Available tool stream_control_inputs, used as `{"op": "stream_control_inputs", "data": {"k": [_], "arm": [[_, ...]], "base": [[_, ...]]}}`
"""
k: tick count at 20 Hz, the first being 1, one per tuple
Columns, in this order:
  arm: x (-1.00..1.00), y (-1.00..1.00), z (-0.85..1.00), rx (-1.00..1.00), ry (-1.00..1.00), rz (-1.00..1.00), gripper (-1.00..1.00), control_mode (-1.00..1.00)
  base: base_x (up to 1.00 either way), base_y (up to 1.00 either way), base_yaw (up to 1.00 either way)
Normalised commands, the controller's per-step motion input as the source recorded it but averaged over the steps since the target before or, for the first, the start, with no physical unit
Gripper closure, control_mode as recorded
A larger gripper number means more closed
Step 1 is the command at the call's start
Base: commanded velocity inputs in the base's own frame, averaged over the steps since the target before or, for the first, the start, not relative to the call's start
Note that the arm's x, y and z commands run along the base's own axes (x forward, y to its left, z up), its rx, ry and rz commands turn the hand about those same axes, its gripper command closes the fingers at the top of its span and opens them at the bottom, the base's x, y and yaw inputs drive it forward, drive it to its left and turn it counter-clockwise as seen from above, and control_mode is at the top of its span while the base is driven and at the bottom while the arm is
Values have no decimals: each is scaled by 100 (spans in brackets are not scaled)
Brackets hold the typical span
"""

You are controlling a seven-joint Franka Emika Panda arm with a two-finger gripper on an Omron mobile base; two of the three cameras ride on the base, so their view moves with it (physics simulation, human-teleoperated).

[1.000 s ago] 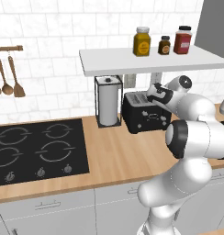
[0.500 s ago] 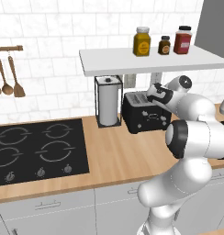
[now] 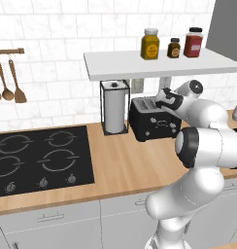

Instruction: Start the toaster. Once the lever pops up, take the bread to the plate on the dining counter.

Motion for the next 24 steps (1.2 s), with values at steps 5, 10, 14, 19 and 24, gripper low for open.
{"op": "stream_control_inputs", "data": {"k": [5,10,14,19,24], "arm": [[0,0,0,0,0,0,-100,-100],[0,0,0,0,0,0,-100,-100],[0,0,0,0,0,0,-100,-100],[0,0,0,0,0,0,-100,-100],[0,0,0,0,0,0,-100,-100]], "base": [[0,0,0],[0,0,0],[0,0,0],[0,0,0],[0,0,0]]}}
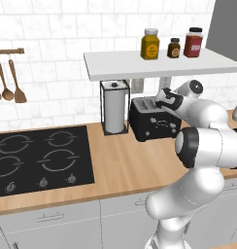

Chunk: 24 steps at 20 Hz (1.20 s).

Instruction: Start the toaster. Once the lever pops up, take the bread to the plate on the dining counter.

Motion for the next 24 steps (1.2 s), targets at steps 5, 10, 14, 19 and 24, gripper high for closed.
{"op": "stream_control_inputs", "data": {"k": [5,10,14,19,24], "arm": [[0,0,0,0,0,0,-100,-100],[0,0,0,0,0,0,-100,-100],[0,0,0,0,0,0,-100,-100],[0,0,0,0,0,0,-100,-100],[0,0,0,0,0,0,-100,-100]], "base": [[0,0,0],[0,0,0],[0,0,0],[0,0,0],[0,0,0]]}}
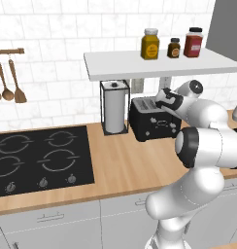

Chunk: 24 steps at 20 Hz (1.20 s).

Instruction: Start the toaster. Once the lever pops up, take the bread to the plate on the dining counter.

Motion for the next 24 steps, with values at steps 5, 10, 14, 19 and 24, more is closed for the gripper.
{"op": "stream_control_inputs", "data": {"k": [5,10,14,19,24], "arm": [[0,0,0,0,0,0,-100,-100],[0,0,0,0,0,0,-100,-100],[0,0,0,0,0,0,-100,-100],[0,0,0,0,0,0,-100,-100],[0,0,0,0,0,0,-100,-100]], "base": [[0,0,0],[0,0,0],[0,0,0],[0,0,0],[0,0,0]]}}
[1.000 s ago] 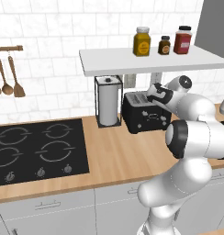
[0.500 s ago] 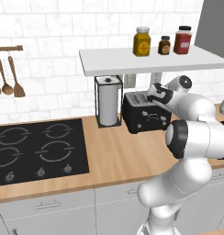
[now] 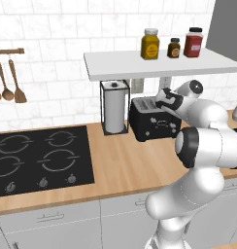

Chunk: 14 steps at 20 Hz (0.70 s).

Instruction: Start the toaster. Once the lever pops up, take the bread to the plate on the dining counter.

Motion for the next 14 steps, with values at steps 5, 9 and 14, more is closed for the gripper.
{"op": "stream_control_inputs", "data": {"k": [5,9,14], "arm": [[0,0,0,0,0,0,-100,-100],[0,0,0,0,0,0,-100,-100],[0,0,0,0,0,0,-100,-100]], "base": [[0,0,0],[0,0,0],[0,0,0]]}}
